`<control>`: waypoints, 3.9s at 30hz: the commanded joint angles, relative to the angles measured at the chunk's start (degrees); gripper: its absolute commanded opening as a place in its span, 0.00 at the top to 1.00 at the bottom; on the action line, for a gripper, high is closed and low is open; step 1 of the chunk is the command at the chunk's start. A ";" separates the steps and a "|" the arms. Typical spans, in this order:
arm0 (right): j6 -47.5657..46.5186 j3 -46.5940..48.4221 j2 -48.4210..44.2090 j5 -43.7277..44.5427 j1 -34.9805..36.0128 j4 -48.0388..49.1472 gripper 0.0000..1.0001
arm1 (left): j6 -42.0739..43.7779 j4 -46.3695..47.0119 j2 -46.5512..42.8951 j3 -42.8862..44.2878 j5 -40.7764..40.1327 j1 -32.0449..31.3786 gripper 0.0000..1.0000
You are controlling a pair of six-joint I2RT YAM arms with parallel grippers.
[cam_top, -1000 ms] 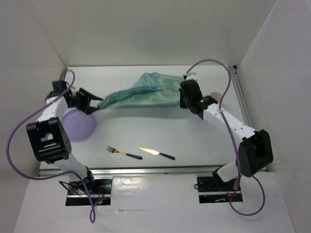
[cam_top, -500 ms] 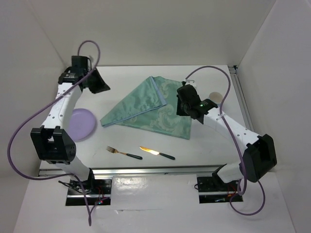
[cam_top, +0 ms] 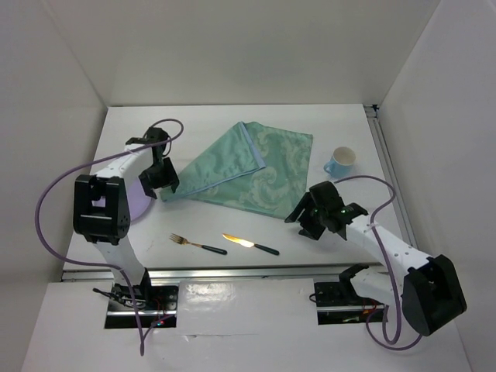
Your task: Set the dinner table for one person
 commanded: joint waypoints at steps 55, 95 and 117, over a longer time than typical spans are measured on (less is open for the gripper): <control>5.24 33.16 29.86 17.78 -8.43 15.18 1.00 | -3.90 -6.48 3.60 36.28 29.96 10.01 1.00; -18.59 61.77 9.12 4.94 -12.84 5.77 1.00 | -30.45 23.31 -24.34 22.64 65.23 31.13 1.00; -15.61 99.73 52.53 -16.24 -26.02 19.40 1.00 | -32.20 29.71 19.52 65.11 62.07 19.25 1.00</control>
